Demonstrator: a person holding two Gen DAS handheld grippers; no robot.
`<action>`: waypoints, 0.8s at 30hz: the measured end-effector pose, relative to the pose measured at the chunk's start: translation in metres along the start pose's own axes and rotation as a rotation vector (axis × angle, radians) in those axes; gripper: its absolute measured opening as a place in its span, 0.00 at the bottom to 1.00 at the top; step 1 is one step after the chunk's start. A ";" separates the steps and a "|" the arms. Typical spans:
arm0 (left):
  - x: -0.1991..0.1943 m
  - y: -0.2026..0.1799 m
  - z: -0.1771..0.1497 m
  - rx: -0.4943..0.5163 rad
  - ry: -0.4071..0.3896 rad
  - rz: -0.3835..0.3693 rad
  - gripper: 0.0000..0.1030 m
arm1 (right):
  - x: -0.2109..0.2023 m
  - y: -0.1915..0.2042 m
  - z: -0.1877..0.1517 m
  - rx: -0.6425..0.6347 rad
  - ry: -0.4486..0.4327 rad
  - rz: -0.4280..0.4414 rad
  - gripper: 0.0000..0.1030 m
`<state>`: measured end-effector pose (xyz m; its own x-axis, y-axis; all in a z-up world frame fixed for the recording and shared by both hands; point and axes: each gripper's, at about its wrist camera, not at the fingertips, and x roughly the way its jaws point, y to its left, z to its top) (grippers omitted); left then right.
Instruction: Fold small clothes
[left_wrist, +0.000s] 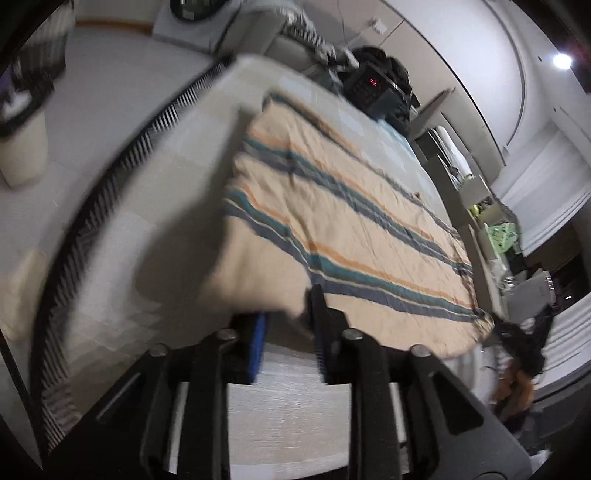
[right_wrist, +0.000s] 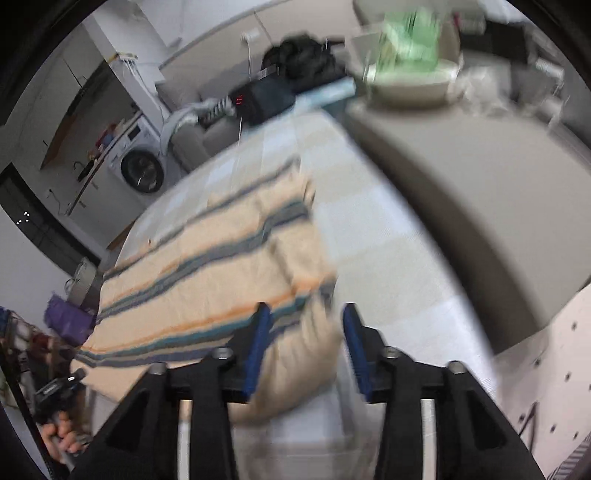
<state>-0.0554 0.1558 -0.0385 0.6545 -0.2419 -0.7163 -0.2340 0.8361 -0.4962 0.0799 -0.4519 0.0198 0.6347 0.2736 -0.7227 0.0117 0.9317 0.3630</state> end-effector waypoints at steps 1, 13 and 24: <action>-0.005 -0.002 0.002 0.004 -0.018 0.011 0.30 | -0.003 -0.003 0.001 0.000 -0.010 0.002 0.46; -0.030 0.021 0.017 -0.062 -0.100 0.113 0.41 | 0.021 -0.027 -0.033 -0.057 0.122 -0.058 0.23; -0.014 -0.074 0.026 0.177 -0.080 0.052 0.49 | 0.011 0.029 -0.028 -0.159 0.045 0.024 0.30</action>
<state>-0.0285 0.1094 0.0207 0.7015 -0.1620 -0.6940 -0.1434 0.9218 -0.3602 0.0662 -0.4154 0.0058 0.5984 0.3030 -0.7417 -0.1274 0.9500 0.2852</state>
